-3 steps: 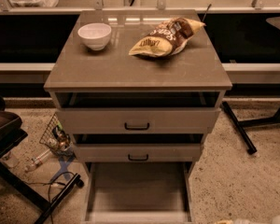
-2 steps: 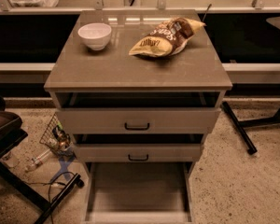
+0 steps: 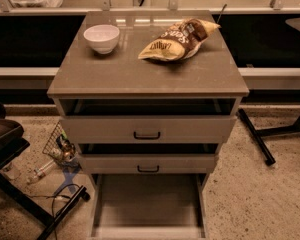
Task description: Close bottom drawer
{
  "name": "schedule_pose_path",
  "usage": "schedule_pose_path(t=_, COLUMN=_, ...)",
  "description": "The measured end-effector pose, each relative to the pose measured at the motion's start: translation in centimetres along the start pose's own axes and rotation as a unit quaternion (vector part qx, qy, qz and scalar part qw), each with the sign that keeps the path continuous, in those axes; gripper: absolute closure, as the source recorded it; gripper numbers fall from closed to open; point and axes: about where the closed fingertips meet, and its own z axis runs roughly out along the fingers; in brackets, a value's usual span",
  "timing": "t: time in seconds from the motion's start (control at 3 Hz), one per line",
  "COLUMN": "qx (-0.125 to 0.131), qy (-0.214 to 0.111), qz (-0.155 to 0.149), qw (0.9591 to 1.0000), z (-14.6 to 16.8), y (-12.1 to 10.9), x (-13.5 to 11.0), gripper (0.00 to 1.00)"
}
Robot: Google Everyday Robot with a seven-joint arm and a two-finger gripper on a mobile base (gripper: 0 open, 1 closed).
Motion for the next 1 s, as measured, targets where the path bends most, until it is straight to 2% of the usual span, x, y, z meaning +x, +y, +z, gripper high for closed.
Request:
schedule_pose_path(t=0.33, qx=-0.003, qy=-0.036, qz=-0.034, qw=0.9988, z=4.6, y=0.1, x=0.2, gripper=1.00)
schedule_pose_path(t=0.67, qx=-0.009, qy=-0.067, qz=-0.069, qw=0.9953, z=8.7, y=-0.8, x=-0.3, gripper=1.00)
schedule_pose_path(t=1.0, qx=-0.021, qy=-0.084, qz=-0.099, qw=0.9913, z=12.7, y=-2.8, x=-1.7, gripper=1.00)
